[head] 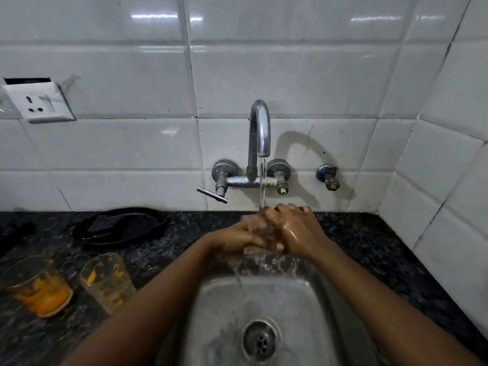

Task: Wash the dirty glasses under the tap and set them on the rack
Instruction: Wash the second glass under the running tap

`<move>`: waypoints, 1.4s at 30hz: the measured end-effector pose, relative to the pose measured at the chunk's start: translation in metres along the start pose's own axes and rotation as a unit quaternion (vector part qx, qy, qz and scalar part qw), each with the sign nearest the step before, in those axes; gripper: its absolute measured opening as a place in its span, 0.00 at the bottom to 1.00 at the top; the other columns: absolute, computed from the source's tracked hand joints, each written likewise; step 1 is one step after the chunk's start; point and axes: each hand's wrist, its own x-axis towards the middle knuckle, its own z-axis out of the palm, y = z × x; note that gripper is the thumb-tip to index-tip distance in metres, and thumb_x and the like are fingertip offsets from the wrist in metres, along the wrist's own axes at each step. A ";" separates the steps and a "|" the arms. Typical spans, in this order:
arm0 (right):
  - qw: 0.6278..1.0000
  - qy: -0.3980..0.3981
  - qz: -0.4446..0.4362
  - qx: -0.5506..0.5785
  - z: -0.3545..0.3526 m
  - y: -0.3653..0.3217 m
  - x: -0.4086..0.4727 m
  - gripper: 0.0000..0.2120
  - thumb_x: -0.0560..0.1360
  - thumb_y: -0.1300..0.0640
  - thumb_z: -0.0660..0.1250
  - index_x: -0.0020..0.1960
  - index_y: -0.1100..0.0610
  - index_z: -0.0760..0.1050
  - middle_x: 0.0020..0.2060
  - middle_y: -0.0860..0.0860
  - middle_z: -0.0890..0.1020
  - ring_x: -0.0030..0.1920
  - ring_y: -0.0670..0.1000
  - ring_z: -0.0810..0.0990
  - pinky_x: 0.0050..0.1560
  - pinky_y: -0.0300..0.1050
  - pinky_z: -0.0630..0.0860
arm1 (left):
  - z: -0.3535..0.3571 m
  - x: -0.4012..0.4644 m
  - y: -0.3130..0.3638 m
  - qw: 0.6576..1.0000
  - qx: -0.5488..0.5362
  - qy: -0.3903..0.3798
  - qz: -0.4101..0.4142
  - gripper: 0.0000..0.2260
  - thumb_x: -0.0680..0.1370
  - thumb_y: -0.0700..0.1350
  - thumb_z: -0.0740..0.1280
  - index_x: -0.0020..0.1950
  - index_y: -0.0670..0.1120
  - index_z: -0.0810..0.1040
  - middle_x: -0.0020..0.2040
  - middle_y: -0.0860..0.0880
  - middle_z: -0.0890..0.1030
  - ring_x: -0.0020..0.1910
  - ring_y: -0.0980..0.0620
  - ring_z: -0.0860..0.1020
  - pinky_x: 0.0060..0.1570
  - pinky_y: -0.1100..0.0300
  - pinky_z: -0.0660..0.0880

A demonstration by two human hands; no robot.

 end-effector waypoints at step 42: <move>0.810 -0.028 0.125 0.572 0.046 -0.012 -0.009 0.50 0.54 0.53 0.79 0.69 0.41 0.55 0.63 0.53 0.74 0.59 0.55 0.77 0.56 0.55 0.78 | 0.006 0.027 -0.010 0.913 -0.031 0.384 0.132 0.17 0.78 0.45 0.63 0.29 0.44 0.73 0.18 0.52 0.73 0.17 0.60 0.70 0.21 0.69 0.69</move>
